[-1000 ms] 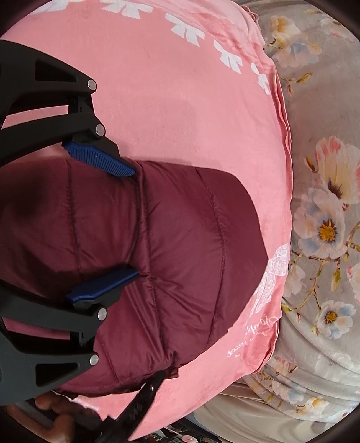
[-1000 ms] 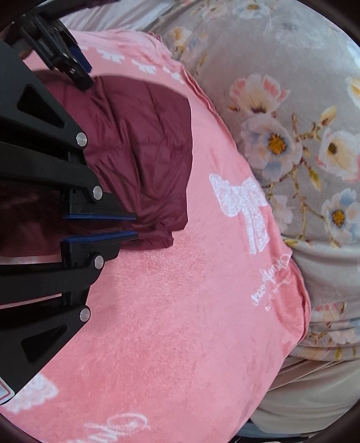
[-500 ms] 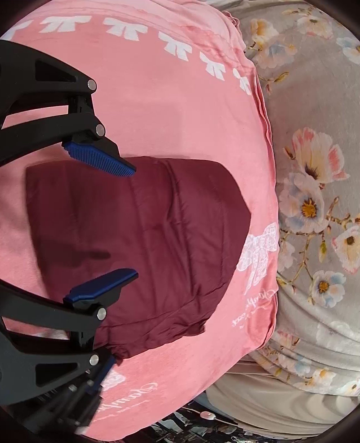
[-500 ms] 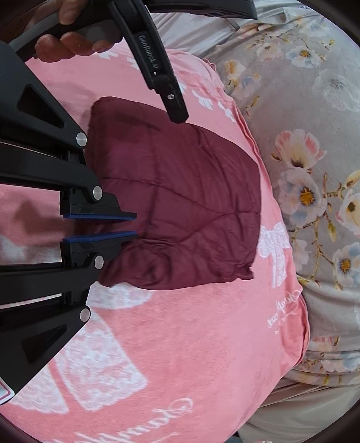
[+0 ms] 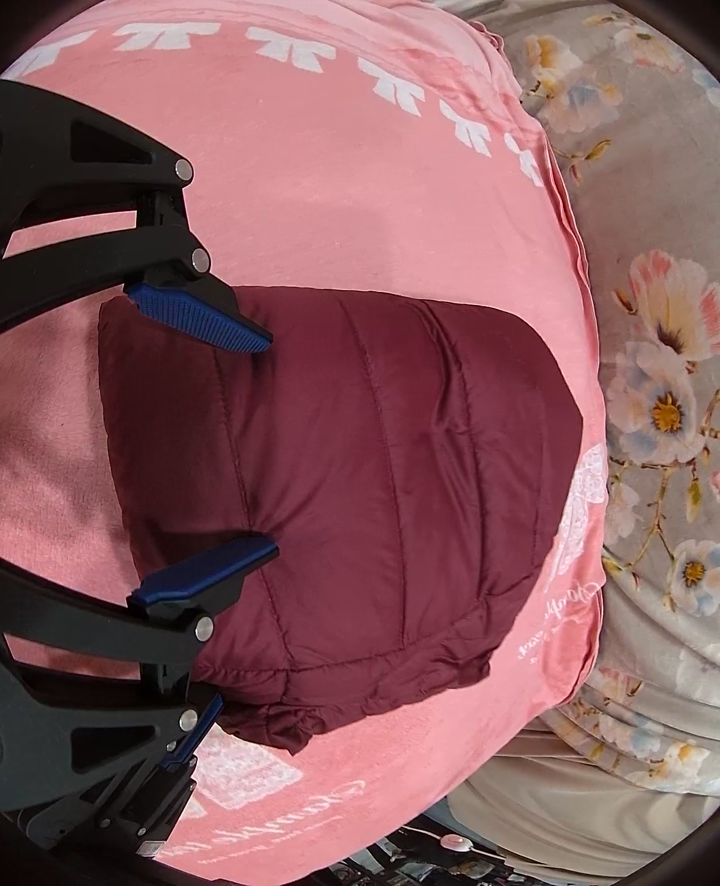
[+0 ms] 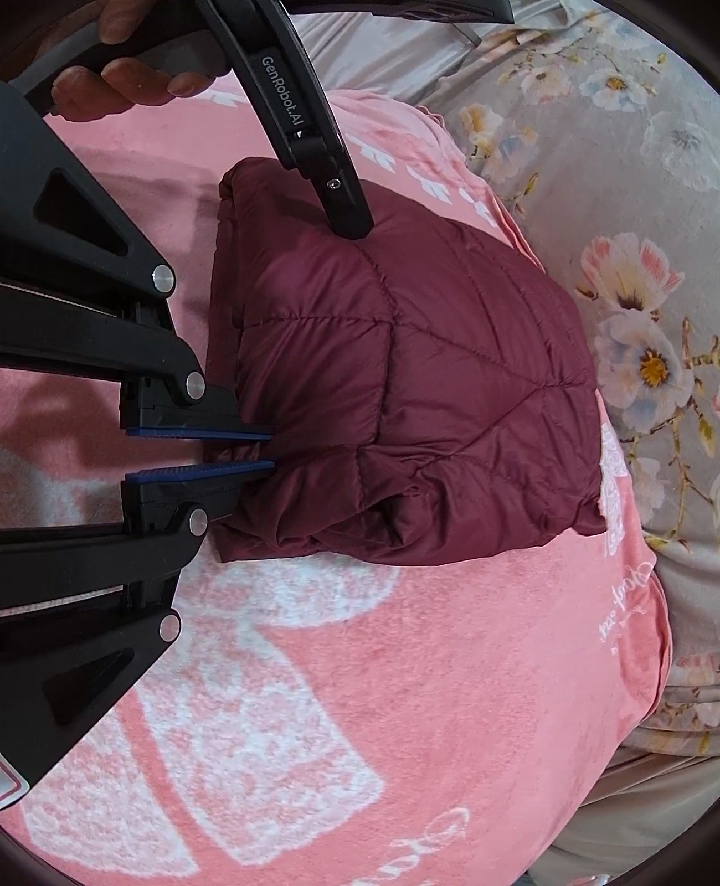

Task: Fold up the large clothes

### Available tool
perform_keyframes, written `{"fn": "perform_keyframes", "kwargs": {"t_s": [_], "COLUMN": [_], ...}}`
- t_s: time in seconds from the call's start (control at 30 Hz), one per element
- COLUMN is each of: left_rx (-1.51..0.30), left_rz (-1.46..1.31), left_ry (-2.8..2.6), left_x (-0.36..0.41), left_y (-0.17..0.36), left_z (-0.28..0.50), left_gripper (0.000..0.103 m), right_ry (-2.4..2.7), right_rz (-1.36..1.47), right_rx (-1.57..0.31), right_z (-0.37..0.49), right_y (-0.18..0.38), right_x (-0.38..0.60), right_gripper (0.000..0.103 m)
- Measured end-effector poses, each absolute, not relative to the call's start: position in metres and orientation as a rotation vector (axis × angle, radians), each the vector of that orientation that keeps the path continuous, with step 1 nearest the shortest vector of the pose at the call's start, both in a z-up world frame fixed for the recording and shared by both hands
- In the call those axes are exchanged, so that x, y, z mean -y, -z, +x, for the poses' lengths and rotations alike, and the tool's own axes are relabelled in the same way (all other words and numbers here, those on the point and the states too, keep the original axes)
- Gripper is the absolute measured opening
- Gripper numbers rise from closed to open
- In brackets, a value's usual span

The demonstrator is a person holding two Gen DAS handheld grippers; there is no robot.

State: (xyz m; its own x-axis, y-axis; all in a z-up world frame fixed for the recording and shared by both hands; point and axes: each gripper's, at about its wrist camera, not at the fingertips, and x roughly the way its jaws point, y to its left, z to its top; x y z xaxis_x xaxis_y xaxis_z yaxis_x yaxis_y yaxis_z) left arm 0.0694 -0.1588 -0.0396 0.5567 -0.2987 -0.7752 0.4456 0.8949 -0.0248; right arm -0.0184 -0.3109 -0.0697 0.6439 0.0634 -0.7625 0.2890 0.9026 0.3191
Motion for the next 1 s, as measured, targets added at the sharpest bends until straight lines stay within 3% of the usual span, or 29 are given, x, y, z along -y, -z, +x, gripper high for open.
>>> {"fn": "perform_keyframes", "kwargs": {"t_s": [0.37,0.57,0.73,0.8,1.0], "left_rx": [-0.867,-0.863,-0.884,-0.881,-0.895], "left_rz": [0.234,0.219,0.052,-0.029,-0.145], "left_ry": [0.423,0.440,0.488,0.486,0.443], "left_x": [0.165,0.161,0.126,0.108,0.088], "left_y": [0.068,0.070,0.041,0.027,0.011], "left_z": [0.067,0.069,0.079,0.094,0.149], "left_gripper": [0.069,0.069,0.072,0.083,0.087], "right_ry": [0.127,0.101,0.127,0.146,0.160], "right_rz": [0.458,0.499,0.499,0.519,0.656], "right_rx": [-0.870,-0.852,-0.713,-0.674,-0.688], "right_z": [-0.020,-0.029,-0.034,-0.025,0.019], "right_y": [0.088,0.062,0.012,0.002,0.021], "right_x": [0.310,0.316,0.338,0.350,0.390], "right_gripper": [0.009,0.015,0.056,0.062,0.063]}}
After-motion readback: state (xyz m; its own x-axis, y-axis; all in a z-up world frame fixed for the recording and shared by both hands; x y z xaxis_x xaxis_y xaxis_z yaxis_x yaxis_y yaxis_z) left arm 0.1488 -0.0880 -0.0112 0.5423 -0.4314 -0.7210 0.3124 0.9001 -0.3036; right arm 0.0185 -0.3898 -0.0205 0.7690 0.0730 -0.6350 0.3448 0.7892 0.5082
